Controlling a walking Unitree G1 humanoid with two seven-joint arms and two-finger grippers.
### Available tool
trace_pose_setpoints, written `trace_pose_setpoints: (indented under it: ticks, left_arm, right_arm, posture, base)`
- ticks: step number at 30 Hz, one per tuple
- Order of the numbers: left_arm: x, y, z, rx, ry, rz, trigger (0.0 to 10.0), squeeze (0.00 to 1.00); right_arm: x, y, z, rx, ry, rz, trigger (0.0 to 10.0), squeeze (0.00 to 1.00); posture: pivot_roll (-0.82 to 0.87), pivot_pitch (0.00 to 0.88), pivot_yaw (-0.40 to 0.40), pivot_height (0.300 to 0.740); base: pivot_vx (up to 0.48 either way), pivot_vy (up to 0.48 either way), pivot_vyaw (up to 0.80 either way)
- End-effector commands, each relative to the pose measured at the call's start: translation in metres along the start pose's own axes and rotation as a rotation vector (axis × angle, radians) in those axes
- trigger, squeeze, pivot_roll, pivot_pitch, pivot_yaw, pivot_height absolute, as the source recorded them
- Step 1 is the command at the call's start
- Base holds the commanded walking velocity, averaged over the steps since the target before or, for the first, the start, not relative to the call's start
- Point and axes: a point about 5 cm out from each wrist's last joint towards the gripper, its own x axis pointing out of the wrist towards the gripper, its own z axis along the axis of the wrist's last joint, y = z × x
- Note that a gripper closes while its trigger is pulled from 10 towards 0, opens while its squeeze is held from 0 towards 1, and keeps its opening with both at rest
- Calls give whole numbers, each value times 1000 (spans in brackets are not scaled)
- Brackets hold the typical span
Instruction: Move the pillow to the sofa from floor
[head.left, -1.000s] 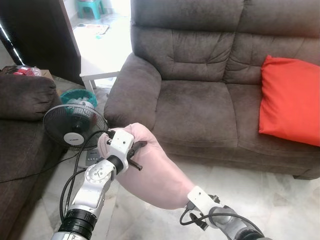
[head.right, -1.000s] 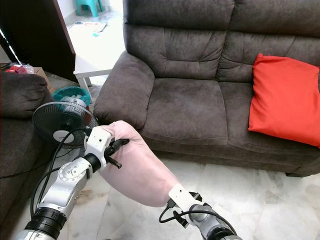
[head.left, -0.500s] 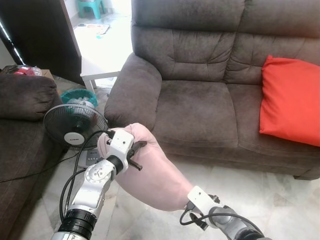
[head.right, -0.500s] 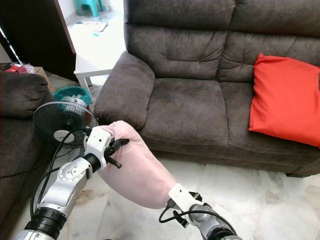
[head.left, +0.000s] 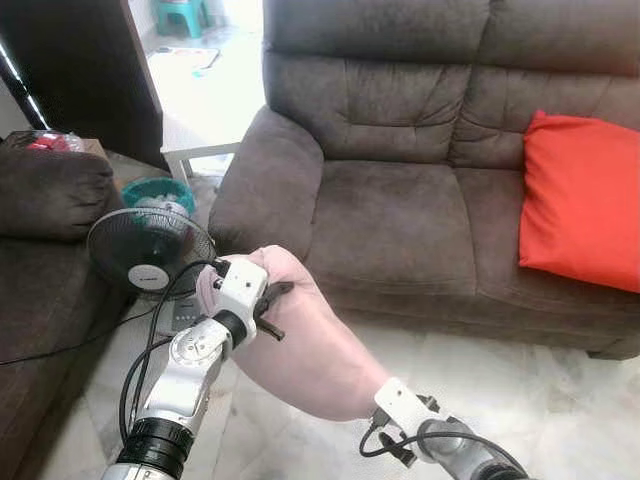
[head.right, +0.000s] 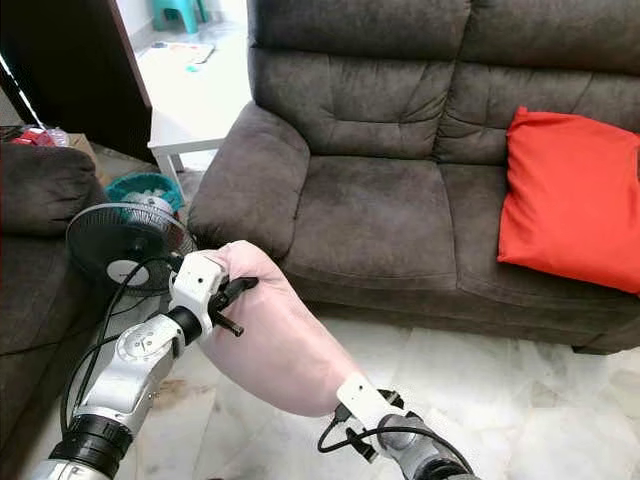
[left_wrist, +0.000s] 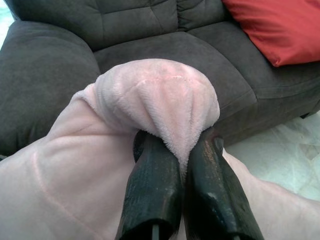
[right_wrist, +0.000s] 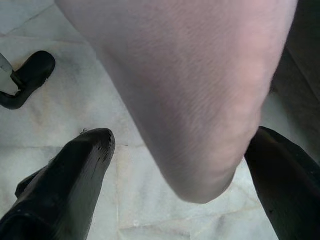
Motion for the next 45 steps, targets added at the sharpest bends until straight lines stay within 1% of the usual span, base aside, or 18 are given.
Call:
trace_pose_setpoints:
  ticks: [1, 9, 14, 15, 17, 18, 19, 45]
  left_arm:
    - [6, 4, 32, 32, -129, -10, 10000, 0]
    - [6, 3, 32, 29, -132, -16, 10000, 0]
    - [7, 2, 34, 22, -140, -25, 10000, 0]
    - [7, 2, 34, 21, -141, -28, 10000, 0]
    - [7, 2, 34, 20, -142, -29, 10000, 0]
    - [7, 1, 34, 18, -143, -32, 10000, 0]
    - [7, 1, 35, 18, -144, -33, 10000, 0]
    - [8, 1, 35, 16, -146, -36, 10000, 0]
  right_arm:
    - [0, 3, -4, 29, 6, 7, 10000, 0]
    - [0, 2, -4, 50, -1, -8, 10000, 0]
    - [0, 2, -5, 96, -15, -34, 9882, 0]
    - [0, 2, -5, 106, -23, -39, 3922, 0]
    - [0, 2, -4, 109, -28, -43, 3922, 0]
    - [0, 1, -4, 126, -34, -46, 1216, 0]
    - [0, 1, -4, 135, -38, -45, 0, 0]
    - [0, 1, -3, 129, -47, -30, 0, 0]
  posture:
    - [96, 51, -42, 740]
    - [97, 48, -42, 740]
    - [98, 47, -42, 740]
    - [100, 47, -41, 740]
    - [100, 47, -41, 740]
    - [100, 47, -41, 740]
    - [100, 46, -41, 740]
    - [98, 47, -41, 740]
  base:
    - [0, 0, 0]
    - [0, 0, 0]
    - [0, 0, 0]
    - [0, 0, 0]
    - [0, 0, 0]
    - [0, 0, 0]
    - [0, 0, 0]
    - [0, 0, 0]
